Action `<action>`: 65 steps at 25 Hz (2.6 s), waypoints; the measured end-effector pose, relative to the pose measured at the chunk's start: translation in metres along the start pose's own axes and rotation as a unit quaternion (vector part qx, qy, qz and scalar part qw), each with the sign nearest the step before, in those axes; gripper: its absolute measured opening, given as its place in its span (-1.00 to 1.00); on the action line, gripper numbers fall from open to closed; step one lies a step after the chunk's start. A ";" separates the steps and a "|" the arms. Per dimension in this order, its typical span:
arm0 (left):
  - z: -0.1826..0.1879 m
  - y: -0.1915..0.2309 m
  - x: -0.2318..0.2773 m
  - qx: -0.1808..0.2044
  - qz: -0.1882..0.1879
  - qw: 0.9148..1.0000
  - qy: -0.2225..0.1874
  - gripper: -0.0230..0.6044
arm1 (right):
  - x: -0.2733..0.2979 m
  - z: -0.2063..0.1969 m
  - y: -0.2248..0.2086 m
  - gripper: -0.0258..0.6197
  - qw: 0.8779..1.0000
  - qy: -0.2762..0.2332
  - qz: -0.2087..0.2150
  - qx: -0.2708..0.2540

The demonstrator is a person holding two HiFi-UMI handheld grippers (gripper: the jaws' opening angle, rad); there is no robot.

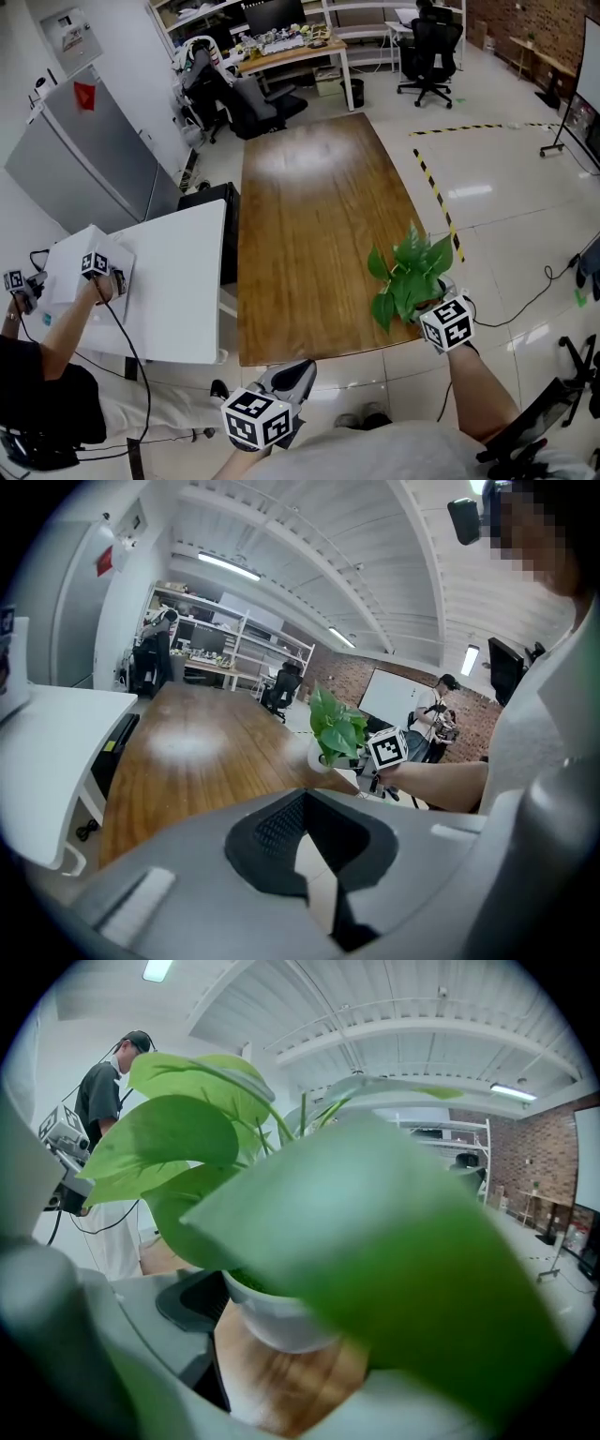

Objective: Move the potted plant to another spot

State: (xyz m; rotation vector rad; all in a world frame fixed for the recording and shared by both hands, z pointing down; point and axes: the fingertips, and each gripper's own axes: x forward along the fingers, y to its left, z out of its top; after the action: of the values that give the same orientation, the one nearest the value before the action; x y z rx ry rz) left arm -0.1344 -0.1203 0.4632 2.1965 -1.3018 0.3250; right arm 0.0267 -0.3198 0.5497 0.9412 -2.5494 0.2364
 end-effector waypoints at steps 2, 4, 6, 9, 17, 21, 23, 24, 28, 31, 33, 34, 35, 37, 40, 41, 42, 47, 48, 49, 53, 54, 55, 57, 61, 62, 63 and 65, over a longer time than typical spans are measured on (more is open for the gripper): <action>0.003 0.006 -0.010 -0.004 0.007 1.000 -0.006 -0.95 | 0.004 0.009 0.007 0.49 1.000 0.001 0.006 -0.006; 0.004 0.010 -0.018 -0.008 0.015 1.000 -0.013 -0.95 | 0.009 0.018 0.014 0.49 1.000 0.000 0.014 -0.012; 0.002 0.013 -0.024 -0.012 0.022 1.000 -0.019 -0.95 | 0.014 0.022 0.022 0.49 1.000 0.000 0.021 -0.018; -0.007 0.024 -0.033 -0.017 0.036 0.999 -0.028 -0.95 | 0.030 0.024 0.038 0.49 0.999 -0.002 0.036 -0.029; -0.032 0.063 -0.070 -0.051 0.093 0.993 -0.055 -0.95 | 0.086 0.033 0.095 0.49 0.994 -0.001 0.097 -0.060; -0.043 0.075 -0.091 -0.070 0.123 0.988 -0.069 -0.95 | 0.110 0.040 0.127 0.49 0.988 0.002 0.131 -0.076; -0.048 0.083 -0.105 -0.080 0.139 0.984 -0.077 -0.95 | 0.123 0.045 0.146 0.49 0.985 0.003 0.148 -0.084; -0.050 0.087 -0.111 -0.085 0.148 0.982 -0.081 -0.95 | 0.129 0.048 0.155 0.49 0.984 0.003 0.157 -0.088; -0.062 0.104 -0.142 -0.107 0.183 0.973 -0.094 -0.95 | 0.154 0.061 0.199 0.49 0.976 0.002 0.194 -0.102; -0.075 0.119 -0.167 -0.123 0.210 0.965 -0.103 -0.95 | 0.176 0.070 0.240 0.49 0.968 -0.001 0.225 -0.115; -0.082 0.127 -0.181 -0.129 0.223 0.960 -0.106 -0.95 | 0.188 0.075 0.266 0.49 0.963 -0.004 0.243 -0.120; -0.085 0.131 -0.187 -0.132 0.229 0.959 -0.107 -0.95 | 0.193 0.077 0.278 0.49 0.960 -0.005 0.252 -0.123; -0.088 0.134 -0.192 -0.134 0.234 0.957 -0.108 -0.95 | 0.198 0.078 0.291 0.49 0.957 -0.006 0.260 -0.126; -0.093 0.138 -0.204 -0.137 0.244 0.953 -0.111 -0.95 | 0.208 0.081 0.316 0.49 0.952 -0.008 0.278 -0.132; -0.100 0.138 -0.224 -0.140 0.261 0.948 -0.115 -0.95 | 0.217 0.083 0.355 0.49 0.943 -0.010 0.303 -0.140; -0.104 0.138 -0.232 -0.142 0.268 0.946 -0.116 -0.95 | 0.220 0.083 0.367 0.49 0.940 -0.010 0.310 -0.141; -0.108 0.138 -0.239 -0.145 0.276 0.943 -0.116 -0.95 | 0.223 0.084 0.378 0.49 0.938 -0.011 0.317 -0.142; -0.133 0.146 -0.267 -0.169 0.308 0.929 -0.115 -0.95 | 0.247 0.086 0.431 0.49 0.924 -0.012 0.351 -0.153; -0.138 0.148 -0.270 -0.174 0.314 0.926 -0.115 -0.95 | 0.252 0.084 0.441 0.49 0.921 -0.011 0.357 -0.156; -0.143 0.150 -0.273 -0.178 0.318 0.924 -0.114 -0.95 | 0.257 0.082 0.450 0.49 0.919 -0.010 0.362 -0.158; -0.151 0.156 -0.279 -0.186 0.327 0.920 -0.111 -0.95 | 0.272 0.076 0.472 0.50 0.914 -0.009 0.371 -0.163; -0.152 0.157 -0.280 -0.187 0.329 0.919 -0.110 -0.95 | 0.275 0.075 0.476 0.50 0.913 -0.008 0.372 -0.165; -0.153 0.159 -0.283 -0.188 0.331 0.918 -0.110 -0.95 | 0.278 0.073 0.480 0.50 0.913 -0.006 0.372 -0.167; -0.156 0.161 -0.290 -0.190 0.334 0.917 -0.110 -0.95 | 0.283 0.070 0.487 0.50 0.913 -0.002 0.372 -0.166; -0.162 0.167 -0.305 -0.194 0.335 0.915 -0.108 -0.95 | 0.287 0.066 0.497 0.50 0.915 0.001 0.367 -0.166; -0.163 0.169 -0.306 -0.195 0.335 0.916 -0.108 -0.95 | 0.289 0.065 0.498 0.50 0.915 0.000 0.366 -0.169; -0.163 0.170 -0.306 -0.195 0.333 0.916 -0.107 -0.95 | 0.290 0.065 0.498 0.50 0.915 -0.001 0.364 -0.172; -0.161 0.172 -0.305 -0.194 0.329 0.918 -0.106 -0.95 | 0.292 0.064 0.499 0.50 0.916 -0.004 0.362 -0.173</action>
State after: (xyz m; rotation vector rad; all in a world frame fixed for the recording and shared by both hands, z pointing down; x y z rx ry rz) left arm -0.4233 0.1302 0.5097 1.4448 -2.0166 0.0584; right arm -0.5203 -0.1308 0.6107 -0.1575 -2.7086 -0.0214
